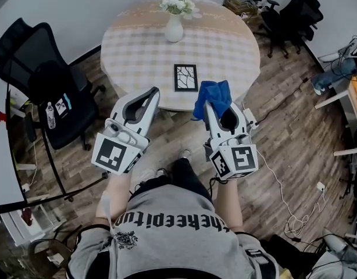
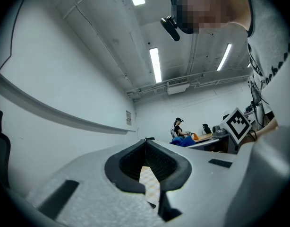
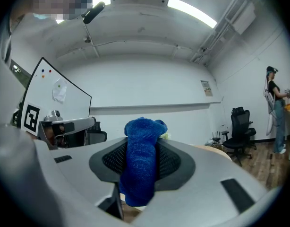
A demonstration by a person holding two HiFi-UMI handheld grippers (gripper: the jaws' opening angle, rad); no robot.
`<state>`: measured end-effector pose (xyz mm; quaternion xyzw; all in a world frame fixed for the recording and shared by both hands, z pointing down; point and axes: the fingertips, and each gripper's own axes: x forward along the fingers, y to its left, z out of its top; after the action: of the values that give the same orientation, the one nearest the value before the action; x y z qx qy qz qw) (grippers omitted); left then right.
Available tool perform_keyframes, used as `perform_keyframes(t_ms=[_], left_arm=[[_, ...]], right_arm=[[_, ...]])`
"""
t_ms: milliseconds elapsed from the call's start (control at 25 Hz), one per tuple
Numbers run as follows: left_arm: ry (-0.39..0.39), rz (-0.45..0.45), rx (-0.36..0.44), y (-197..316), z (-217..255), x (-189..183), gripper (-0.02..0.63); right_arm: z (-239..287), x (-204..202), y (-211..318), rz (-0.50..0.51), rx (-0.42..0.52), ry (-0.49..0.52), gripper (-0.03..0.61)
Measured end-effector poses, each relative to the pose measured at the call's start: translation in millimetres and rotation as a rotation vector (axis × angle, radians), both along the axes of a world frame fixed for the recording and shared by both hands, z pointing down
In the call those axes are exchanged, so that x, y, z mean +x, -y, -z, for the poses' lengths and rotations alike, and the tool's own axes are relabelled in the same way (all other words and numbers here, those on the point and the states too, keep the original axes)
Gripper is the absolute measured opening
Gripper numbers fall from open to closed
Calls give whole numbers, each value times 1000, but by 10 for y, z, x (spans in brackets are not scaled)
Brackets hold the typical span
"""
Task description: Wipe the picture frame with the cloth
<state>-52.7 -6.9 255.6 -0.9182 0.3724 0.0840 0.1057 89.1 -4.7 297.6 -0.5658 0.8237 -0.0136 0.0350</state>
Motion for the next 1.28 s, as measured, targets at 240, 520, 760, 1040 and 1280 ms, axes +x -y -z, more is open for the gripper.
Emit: perform_keyframes(t_ms=[240,520,760,1040,1280], left_arm=[[-6,-18,5,-261,-16,-68,17],[-10,-32,14,-485,-11,-108,17],[-16,-17,32,-560,45,-143,17],[-22,9,32,-629,102,-114,17],[-24,26,20,-759,88,35,17]], right_arm=[[-6,-71,-297,-17,8,4,147],[36,-121,-536,-25,25,-2,147],[75,-133,-606,-19,39,-2,147],[155,-119,-648,13,45,-20,147],[159,-4,-755,41,39,-48,147]])
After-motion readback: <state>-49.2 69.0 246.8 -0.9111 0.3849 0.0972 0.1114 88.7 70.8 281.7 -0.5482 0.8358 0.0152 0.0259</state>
